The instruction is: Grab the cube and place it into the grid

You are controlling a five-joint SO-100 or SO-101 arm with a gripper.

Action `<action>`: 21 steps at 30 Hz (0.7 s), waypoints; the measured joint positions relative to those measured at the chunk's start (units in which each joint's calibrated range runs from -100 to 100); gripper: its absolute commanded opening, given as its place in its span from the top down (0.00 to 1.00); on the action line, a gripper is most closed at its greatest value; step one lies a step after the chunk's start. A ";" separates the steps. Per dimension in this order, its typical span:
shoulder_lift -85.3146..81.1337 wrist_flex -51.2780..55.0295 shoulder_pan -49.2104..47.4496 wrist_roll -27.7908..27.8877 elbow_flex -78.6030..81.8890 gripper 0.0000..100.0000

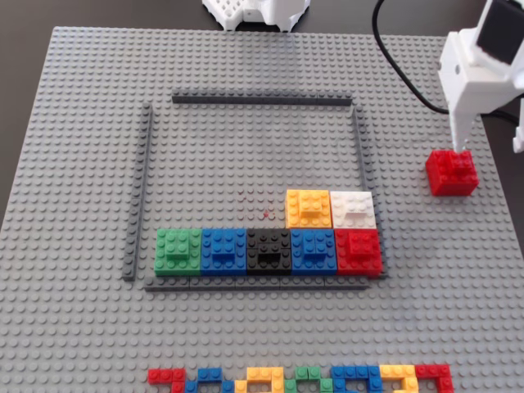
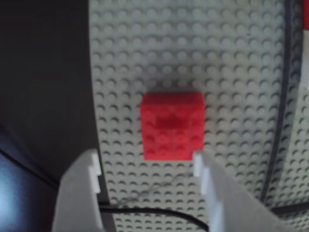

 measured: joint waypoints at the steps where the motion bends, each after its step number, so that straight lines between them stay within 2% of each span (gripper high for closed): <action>1: 0.34 0.00 -0.07 0.00 0.44 0.76; 21: 3.39 -0.88 -0.07 0.05 0.79 0.76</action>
